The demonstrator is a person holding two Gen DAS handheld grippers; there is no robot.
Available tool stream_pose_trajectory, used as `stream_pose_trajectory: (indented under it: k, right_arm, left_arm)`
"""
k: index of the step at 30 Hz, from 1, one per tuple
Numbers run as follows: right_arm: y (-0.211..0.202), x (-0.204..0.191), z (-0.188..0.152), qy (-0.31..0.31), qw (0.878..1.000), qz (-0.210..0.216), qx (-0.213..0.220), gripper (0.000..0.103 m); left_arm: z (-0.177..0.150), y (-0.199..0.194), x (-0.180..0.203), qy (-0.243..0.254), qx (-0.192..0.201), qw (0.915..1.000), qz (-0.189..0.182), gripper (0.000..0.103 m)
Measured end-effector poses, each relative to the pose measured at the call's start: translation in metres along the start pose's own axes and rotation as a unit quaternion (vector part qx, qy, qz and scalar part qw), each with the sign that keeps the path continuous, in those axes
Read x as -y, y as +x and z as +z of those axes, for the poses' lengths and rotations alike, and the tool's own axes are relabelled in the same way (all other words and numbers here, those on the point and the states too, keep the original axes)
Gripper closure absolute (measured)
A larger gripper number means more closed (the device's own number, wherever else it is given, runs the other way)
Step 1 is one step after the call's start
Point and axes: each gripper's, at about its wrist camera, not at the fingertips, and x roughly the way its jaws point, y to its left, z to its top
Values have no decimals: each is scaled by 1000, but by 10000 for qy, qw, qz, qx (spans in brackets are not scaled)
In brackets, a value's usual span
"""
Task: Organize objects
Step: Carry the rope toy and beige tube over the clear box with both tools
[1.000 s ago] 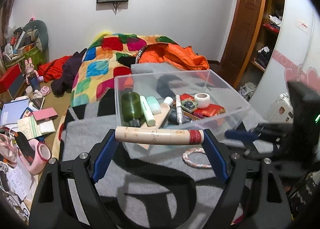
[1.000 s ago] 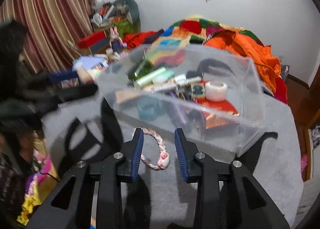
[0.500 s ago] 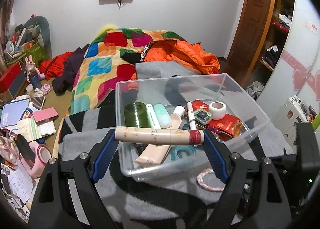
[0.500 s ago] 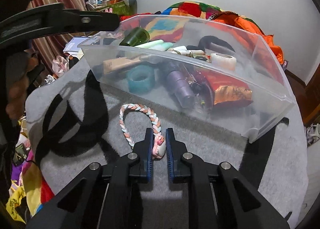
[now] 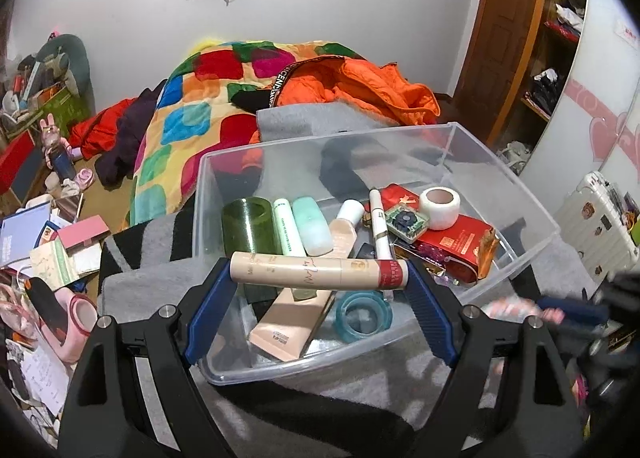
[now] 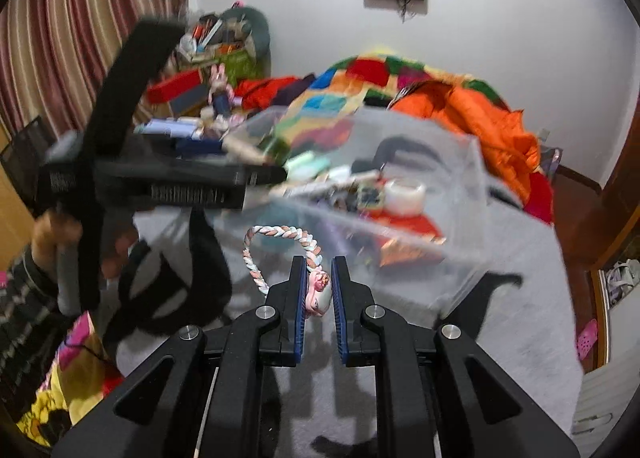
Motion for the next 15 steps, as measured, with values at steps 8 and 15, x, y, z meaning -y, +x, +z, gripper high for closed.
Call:
stream_pose_trajectory:
  k: [8, 15]
  right_arm:
    - [4, 18, 28, 261, 9987, -313, 297, 92]
    - [37, 28, 46, 414, 9982, -418, 122, 92]
  left_arm:
    - [0, 1, 2, -26, 0, 10000, 52, 15]
    - [-2, -4, -1, -103, 37, 9999, -74, 11]
